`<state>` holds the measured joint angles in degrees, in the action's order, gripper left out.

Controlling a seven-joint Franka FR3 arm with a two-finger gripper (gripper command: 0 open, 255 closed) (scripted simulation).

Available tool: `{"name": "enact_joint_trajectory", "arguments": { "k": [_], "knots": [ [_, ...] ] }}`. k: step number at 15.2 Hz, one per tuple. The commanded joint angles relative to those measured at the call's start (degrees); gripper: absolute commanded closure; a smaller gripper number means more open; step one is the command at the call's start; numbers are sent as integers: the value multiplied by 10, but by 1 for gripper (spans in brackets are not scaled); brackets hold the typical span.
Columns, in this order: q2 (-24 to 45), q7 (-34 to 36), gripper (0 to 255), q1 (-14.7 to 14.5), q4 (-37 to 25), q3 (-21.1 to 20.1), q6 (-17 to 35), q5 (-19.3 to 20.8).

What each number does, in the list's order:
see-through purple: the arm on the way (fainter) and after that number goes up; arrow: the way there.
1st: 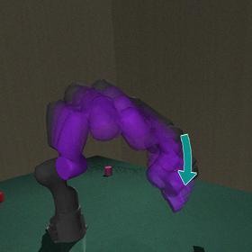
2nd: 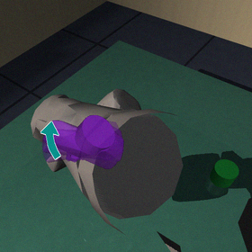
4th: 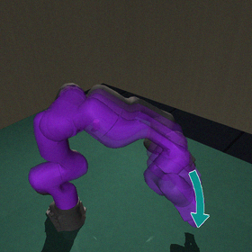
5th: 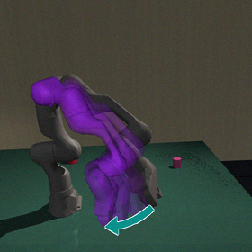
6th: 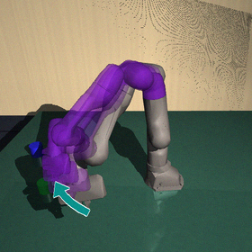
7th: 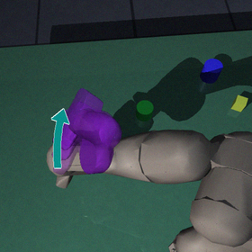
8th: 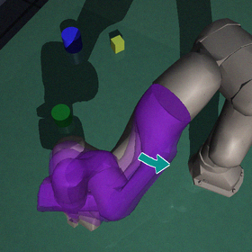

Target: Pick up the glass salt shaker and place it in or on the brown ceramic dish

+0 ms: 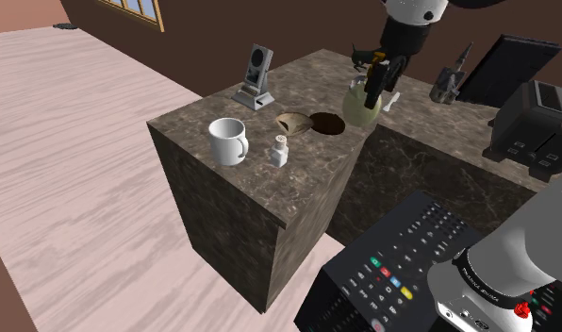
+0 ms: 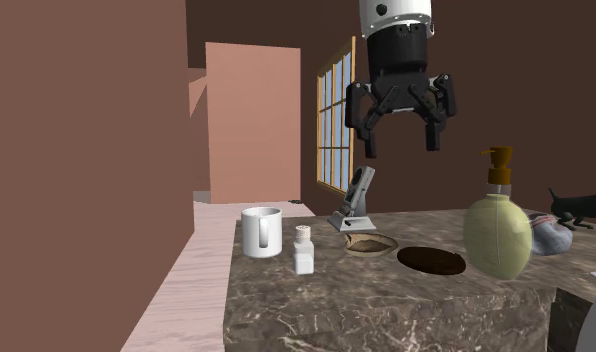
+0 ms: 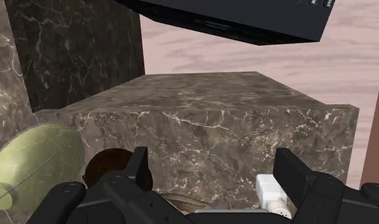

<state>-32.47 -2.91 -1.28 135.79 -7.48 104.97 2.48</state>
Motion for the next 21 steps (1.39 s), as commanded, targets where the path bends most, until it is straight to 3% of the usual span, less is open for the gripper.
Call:
{"name": "enact_joint_trajectory", "arguments": {
  "k": [1, 9, 17, 21],
  "knots": [
    [27, 19, 0, -6, 5, -16, 37, -5],
    [163, 85, 0, -17, -16, -69, 163, 5],
    [324, 170, 0, -28, -87, -111, 257, 66],
    [354, 185, 0, -30, -88, -111, 284, 84]
  ]
}}
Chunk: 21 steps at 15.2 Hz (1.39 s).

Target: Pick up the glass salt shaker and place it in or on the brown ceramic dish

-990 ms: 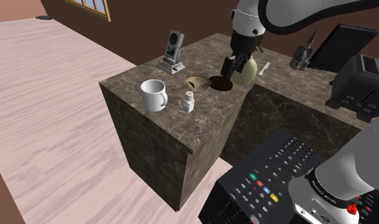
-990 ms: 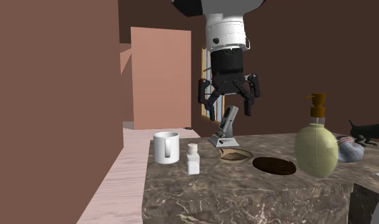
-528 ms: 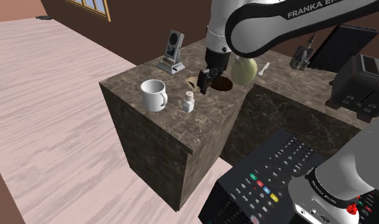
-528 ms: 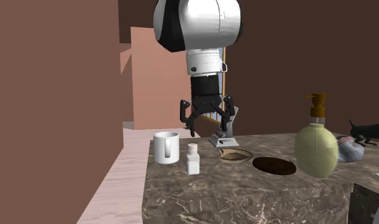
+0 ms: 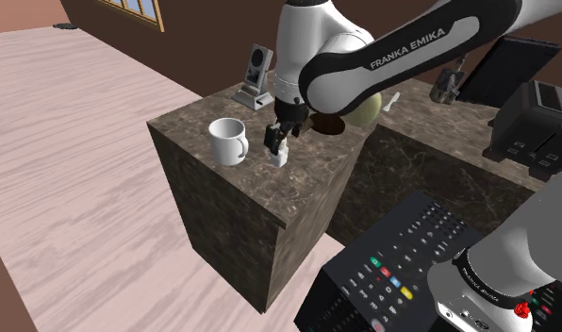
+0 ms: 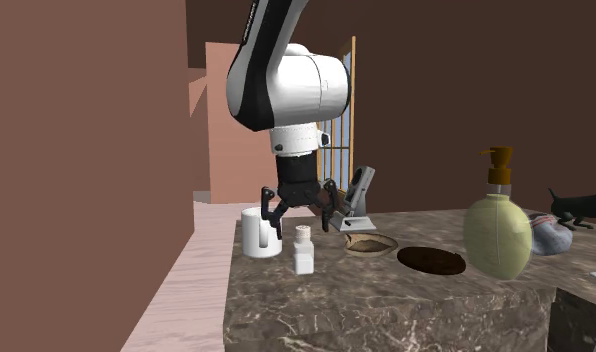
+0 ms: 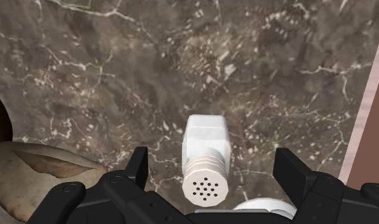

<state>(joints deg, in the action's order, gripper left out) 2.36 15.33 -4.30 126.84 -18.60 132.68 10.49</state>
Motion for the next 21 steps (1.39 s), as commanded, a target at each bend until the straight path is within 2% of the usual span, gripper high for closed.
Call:
{"name": "enact_joint_trajectory", "arguments": {
  "k": [1, 5, 12, 13, 21],
  "knots": [
    [11, 5, 0, 1, 4, 1, 14, 7],
    [31, 14, 0, 1, 10, 4, 39, 20],
    [31, 14, 0, 1, 10, 4, 38, 20],
    [31, 14, 255, 1, 10, 4, 38, 20],
    [31, 13, 255, 1, 10, 4, 38, 20]
  ]
}}
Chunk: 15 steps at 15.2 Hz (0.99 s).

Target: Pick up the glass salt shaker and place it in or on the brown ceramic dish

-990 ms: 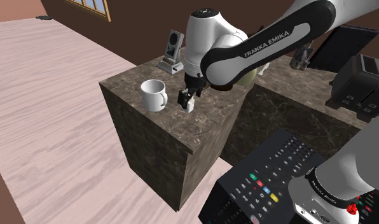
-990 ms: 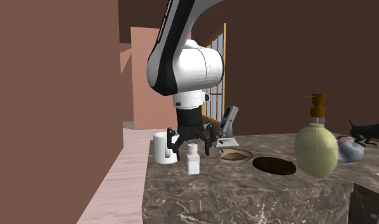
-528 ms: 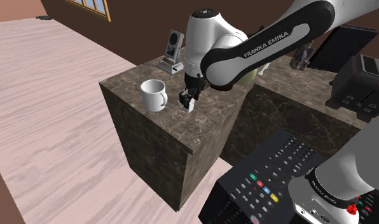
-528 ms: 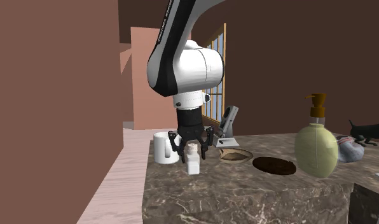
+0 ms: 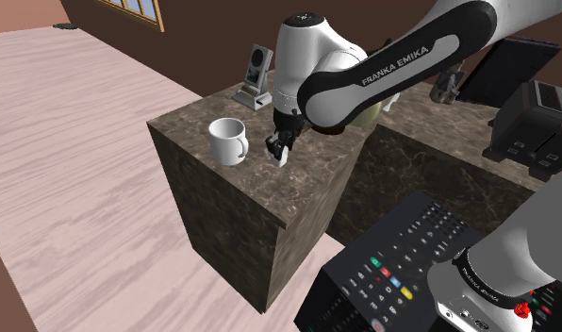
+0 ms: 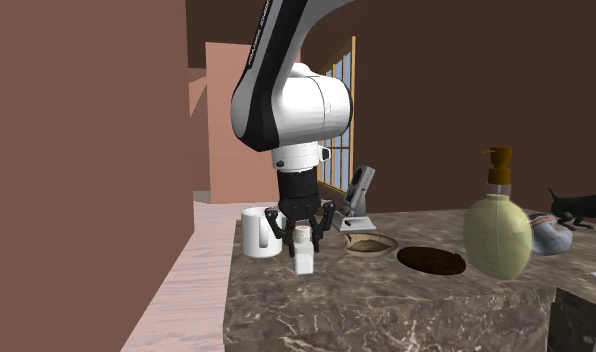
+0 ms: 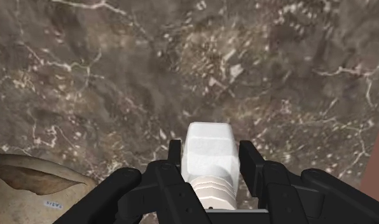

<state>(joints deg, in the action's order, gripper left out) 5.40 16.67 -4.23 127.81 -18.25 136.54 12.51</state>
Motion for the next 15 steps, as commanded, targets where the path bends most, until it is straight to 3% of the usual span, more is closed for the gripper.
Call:
{"name": "enact_joint_trajectory", "arguments": {
  "k": [1, 15],
  "knots": [
    [0, 0, 255, 0, 0, 0, 0, 0],
    [-60, -38, 255, 2, -45, -3, -100, -41]
  ]
}}
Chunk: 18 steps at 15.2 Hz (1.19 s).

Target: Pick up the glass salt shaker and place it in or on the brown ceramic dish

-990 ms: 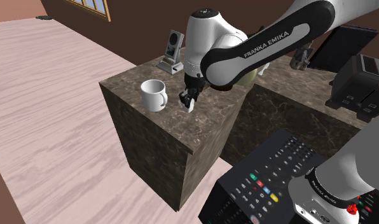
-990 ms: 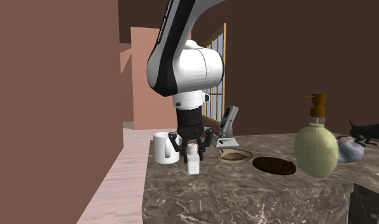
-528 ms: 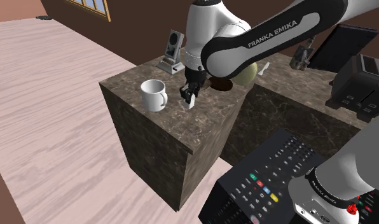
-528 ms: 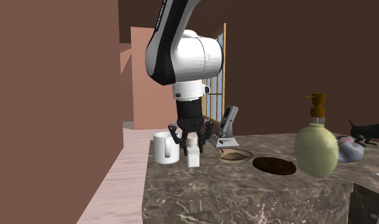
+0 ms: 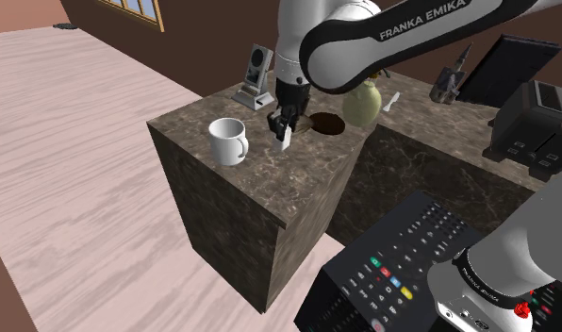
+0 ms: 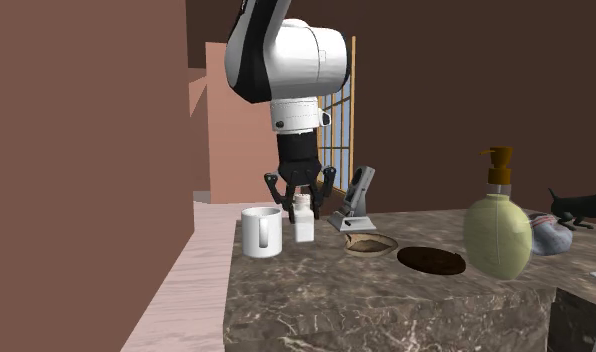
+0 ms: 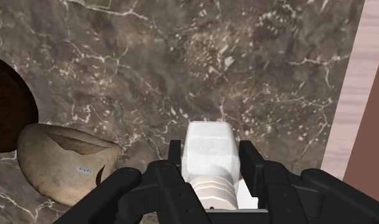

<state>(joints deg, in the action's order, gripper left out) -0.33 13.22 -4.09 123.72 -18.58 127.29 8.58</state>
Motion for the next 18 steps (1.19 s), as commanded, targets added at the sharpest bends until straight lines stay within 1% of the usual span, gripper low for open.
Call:
{"name": "enact_joint_trajectory", "arguments": {
  "k": [1, 9, 10, 18],
  "knots": [
    [-6, -5, 255, 0, -9, 0, -15, -4],
    [-29, -20, 255, 0, -47, 1, -73, -18],
    [-29, -20, 255, 0, -47, 1, -73, -18],
    [25, -117, 255, 49, -119, 51, -82, -10]
  ]
}}
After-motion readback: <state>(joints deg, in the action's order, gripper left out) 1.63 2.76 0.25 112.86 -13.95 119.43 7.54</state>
